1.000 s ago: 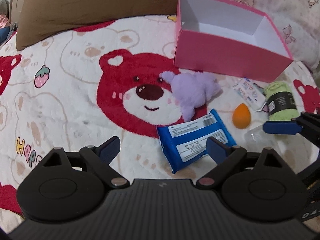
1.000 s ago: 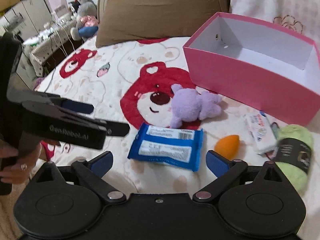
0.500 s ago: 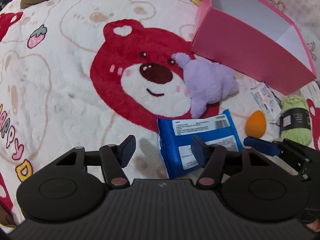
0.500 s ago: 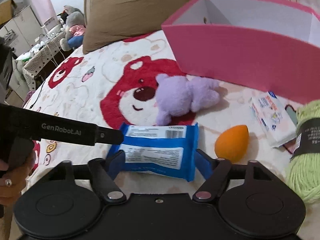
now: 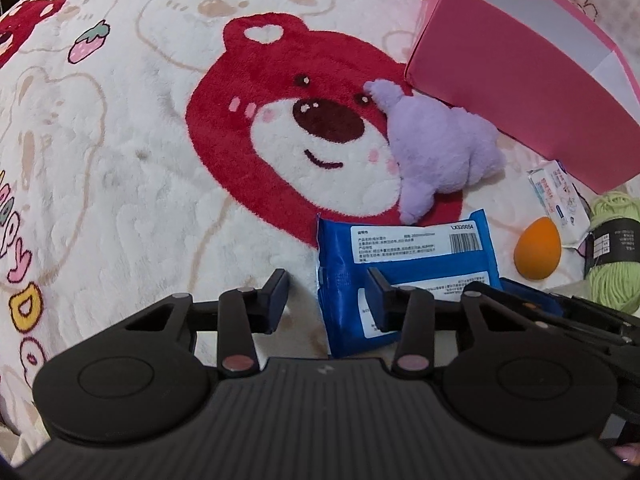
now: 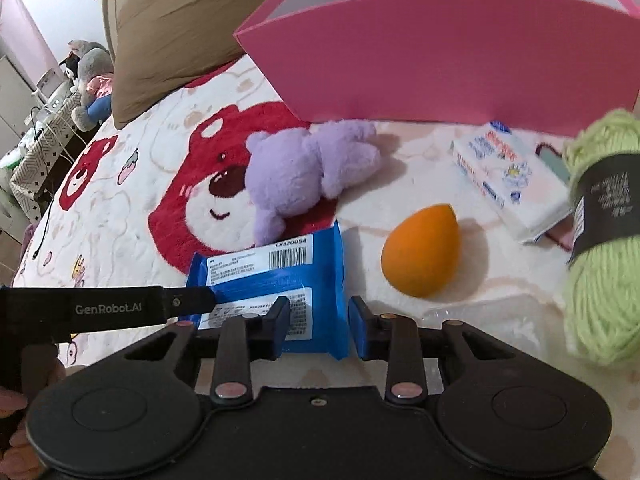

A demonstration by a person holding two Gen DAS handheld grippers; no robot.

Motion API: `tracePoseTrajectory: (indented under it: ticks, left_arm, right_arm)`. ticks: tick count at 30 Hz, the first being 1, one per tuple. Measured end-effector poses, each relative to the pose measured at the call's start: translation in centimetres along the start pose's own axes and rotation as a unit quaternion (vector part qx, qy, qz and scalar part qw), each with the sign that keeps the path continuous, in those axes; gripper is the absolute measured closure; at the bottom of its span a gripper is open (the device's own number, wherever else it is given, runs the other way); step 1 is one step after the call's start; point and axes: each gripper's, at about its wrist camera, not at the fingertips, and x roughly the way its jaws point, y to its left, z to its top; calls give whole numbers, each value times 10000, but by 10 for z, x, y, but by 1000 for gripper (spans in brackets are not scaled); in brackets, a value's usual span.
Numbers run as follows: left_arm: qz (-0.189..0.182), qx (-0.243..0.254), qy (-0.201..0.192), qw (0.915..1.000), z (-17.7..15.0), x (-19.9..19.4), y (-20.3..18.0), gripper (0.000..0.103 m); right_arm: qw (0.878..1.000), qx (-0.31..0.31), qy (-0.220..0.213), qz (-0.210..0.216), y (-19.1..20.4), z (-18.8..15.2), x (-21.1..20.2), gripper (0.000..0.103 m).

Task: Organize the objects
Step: 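Close the right gripper on the blue wet-wipe pack, then lift the blue wet-wipe pack with the right gripper toward the pink box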

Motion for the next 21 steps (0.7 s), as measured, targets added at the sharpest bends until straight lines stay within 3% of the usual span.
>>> tracePoseTrajectory:
  ticks: [7,13,17,21]
  left_arm:
    - [-355,-491,269,9978,4,3,12,60]
    - [-272,-368,142,9989,0,3,4,58]
    - [-305,-318,114,9990,-1,1,3,67]
    - [-413,-285,152,9986,0,1,3,68]
  right_arm:
    - [10000,-29,75,48,1,0,2,65]
    - [9997,-175,135,139,5,5,11,65]
    - [9996,-226,142,84,8,6,12,64]
    - [9990,-454,-49,41,16,0,8,67]
